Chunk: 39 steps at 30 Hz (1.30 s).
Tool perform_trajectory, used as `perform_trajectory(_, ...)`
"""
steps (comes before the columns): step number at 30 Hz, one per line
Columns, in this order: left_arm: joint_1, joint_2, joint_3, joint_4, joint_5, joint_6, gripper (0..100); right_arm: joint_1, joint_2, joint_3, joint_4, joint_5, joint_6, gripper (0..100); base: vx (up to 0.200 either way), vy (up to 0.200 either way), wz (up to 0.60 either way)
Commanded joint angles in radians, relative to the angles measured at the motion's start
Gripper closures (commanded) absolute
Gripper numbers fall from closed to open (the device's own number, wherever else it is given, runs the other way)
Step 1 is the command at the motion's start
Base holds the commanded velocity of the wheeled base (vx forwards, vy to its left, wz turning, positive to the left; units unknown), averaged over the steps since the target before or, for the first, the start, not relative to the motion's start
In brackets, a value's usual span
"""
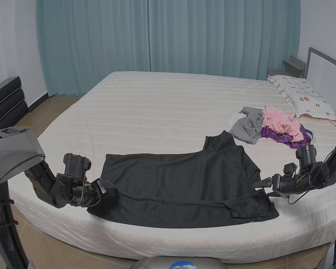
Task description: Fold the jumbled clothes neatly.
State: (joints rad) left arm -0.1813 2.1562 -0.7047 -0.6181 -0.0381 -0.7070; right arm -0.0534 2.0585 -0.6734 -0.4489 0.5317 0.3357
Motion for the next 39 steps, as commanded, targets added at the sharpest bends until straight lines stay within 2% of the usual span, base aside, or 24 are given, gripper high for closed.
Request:
perform_trajectory(1, 0.006, -0.045, 0.033, -0.002, 0.000, -0.002, 0, -0.003, -0.058, 0.051, -0.045, 0.002, 0.020, 0, 0.000, 0.000, 0.00)
perform_trajectory(5, 0.020, -0.137, 0.088, -0.005, -0.002, -0.009, 0, 0.006, -0.107, 0.149, -0.180, 0.002, 0.105, 0, 0.000, 0.000, 0.00)
perform_trajectory(8, 0.025, -0.183, 0.120, -0.006, -0.006, -0.035, 0, 0.007, -0.116, 0.212, -0.263, 0.002, 0.123, 0, 0.000, 0.000, 0.00)
perform_trajectory(10, 0.023, -0.233, 0.159, -0.009, -0.017, -0.104, 0, 0.018, -0.113, 0.308, -0.404, -0.001, 0.172, 0, 0.000, 0.000, 0.00)
perform_trajectory(14, 0.020, -0.245, 0.177, -0.009, -0.042, -0.184, 0, 0.038, -0.110, 0.396, -0.570, -0.001, 0.296, 0, 0.000, 0.000, 0.00)
perform_trajectory(19, 0.016, -0.242, 0.189, -0.011, -0.066, -0.207, 0, 0.058, -0.092, 0.465, -0.731, -0.006, 0.367, 0, 0.000, 0.000, 0.00)
perform_trajectory(22, 0.013, -0.243, 0.189, -0.009, -0.066, -0.209, 0, 0.066, -0.093, 0.474, -0.748, -0.009, 0.414, 0, 0.000, -0.133, 0.00)
perform_trajectory(26, 0.011, -0.237, 0.191, -0.009, -0.066, -0.210, 0, 0.064, -0.074, 0.474, -0.749, -0.009, 0.428, 0, 0.000, -0.200, 0.00)
perform_trajectory(39, 0.009, -0.234, 0.192, -0.035, -0.055, -0.230, 0, 0.067, -0.051, 0.482, -0.751, -0.012, 0.433, 0, 0.000, 0.000, 0.00)
